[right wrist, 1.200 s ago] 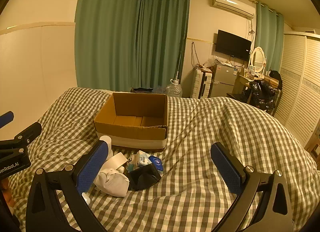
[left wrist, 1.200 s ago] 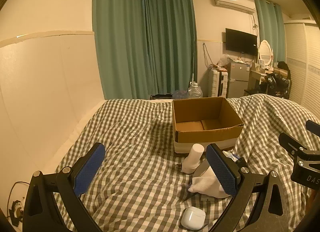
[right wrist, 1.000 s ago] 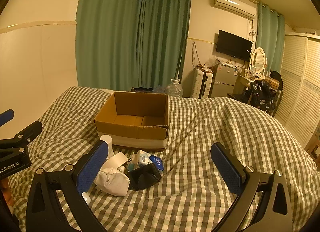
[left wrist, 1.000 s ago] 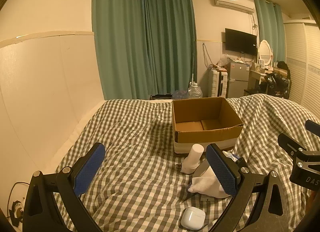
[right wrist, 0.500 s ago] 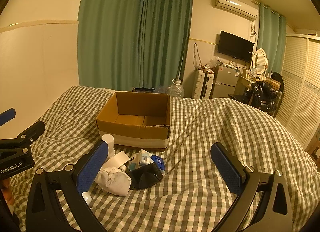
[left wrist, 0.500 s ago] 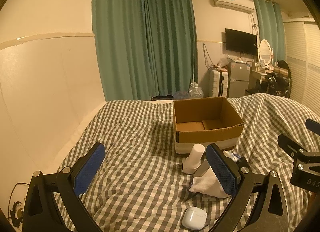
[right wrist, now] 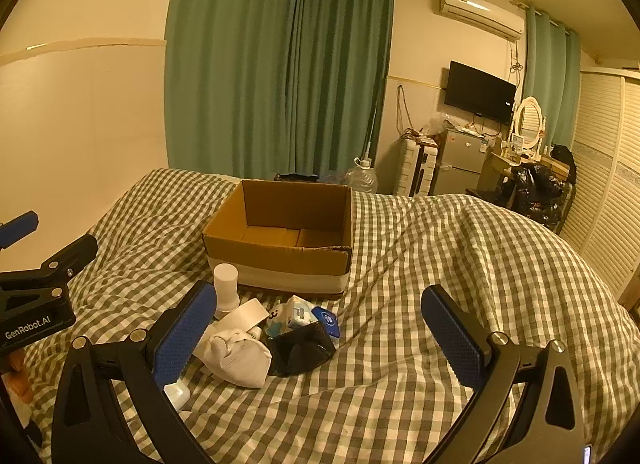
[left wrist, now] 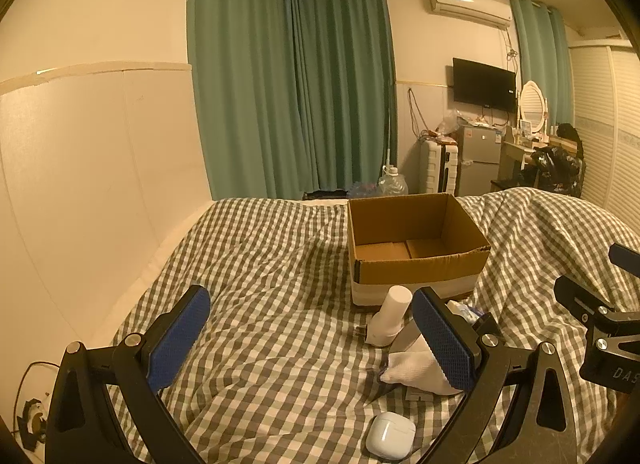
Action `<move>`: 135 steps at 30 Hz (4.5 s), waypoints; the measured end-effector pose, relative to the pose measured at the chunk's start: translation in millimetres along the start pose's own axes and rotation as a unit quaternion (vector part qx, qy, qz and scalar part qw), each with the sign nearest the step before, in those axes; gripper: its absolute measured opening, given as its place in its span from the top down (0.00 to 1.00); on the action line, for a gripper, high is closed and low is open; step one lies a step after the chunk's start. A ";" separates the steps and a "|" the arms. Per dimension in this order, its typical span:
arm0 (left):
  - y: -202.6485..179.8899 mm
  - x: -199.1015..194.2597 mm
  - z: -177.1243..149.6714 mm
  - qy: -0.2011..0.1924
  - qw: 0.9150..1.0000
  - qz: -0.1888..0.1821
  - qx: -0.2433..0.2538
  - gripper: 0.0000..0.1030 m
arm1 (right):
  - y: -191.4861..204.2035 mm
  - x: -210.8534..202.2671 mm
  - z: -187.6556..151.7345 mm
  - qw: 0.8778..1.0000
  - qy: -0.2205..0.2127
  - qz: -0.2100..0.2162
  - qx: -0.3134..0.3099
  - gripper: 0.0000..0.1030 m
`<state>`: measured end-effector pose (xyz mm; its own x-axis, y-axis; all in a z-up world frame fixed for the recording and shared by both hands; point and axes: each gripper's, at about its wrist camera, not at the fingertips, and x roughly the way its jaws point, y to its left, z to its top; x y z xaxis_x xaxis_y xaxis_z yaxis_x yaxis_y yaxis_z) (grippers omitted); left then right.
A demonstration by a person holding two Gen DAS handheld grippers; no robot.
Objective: Organize objects
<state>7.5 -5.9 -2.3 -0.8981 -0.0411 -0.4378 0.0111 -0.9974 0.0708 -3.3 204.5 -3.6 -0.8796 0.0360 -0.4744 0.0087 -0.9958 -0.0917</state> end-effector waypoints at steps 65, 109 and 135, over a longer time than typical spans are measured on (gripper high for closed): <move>8.8 22.6 -15.6 0.047 0.999 -0.003 0.000 0.00 | 29.3 31.7 -21.5 0.996 0.066 0.047 -0.040 0.01; -85.3 197.2 -20.6 0.169 0.979 -0.073 0.081 0.00 | -39.9 149.6 10.0 0.987 0.133 0.088 -0.009 0.52; -87.6 181.7 -6.0 0.183 0.973 -0.095 0.099 0.69 | -49.2 135.2 9.3 0.987 0.125 0.097 0.008 0.52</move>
<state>-154.0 73.7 -93.4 -0.6590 0.0890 -0.7468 -0.2583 -0.9594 0.1135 -127.1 257.5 -55.1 -0.7173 -0.1371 -0.6832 0.1554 -0.9872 0.0349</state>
